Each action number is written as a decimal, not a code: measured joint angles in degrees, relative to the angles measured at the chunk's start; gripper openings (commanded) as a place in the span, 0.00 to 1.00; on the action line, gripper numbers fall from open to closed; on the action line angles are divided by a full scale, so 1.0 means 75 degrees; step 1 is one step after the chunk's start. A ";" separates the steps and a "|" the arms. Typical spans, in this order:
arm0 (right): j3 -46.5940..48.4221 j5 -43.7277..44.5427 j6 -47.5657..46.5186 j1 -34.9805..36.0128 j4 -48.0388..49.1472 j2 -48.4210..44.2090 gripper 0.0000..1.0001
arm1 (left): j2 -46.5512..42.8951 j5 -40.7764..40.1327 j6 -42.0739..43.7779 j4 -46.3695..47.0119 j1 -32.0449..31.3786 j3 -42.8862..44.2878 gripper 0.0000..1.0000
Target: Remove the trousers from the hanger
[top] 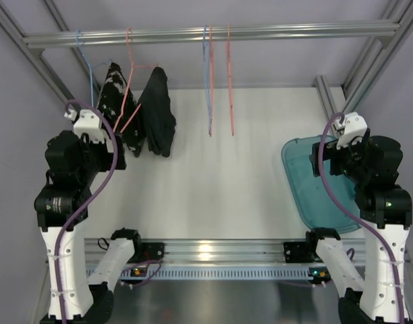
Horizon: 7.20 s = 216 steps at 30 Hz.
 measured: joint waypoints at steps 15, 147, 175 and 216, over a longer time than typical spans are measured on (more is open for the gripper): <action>0.0216 -0.0259 0.0152 0.0000 0.0085 0.0493 0.99 | 0.2154 0.0761 -0.0667 0.0294 0.0000 0.5030 0.91; 0.1457 0.3576 0.0006 0.9815 0.9629 0.7213 0.98 | 0.0670 0.1413 -0.5421 0.2806 -0.0015 0.0889 0.00; 0.1789 0.2401 -0.0166 0.8816 0.9562 0.7597 0.96 | 0.0933 0.1673 -0.5965 0.2856 -0.0012 0.1020 0.00; 0.2841 0.2381 -0.0006 0.8679 0.7912 0.7487 0.00 | 0.0172 0.1609 -0.5505 0.3821 -0.0015 -0.0863 0.00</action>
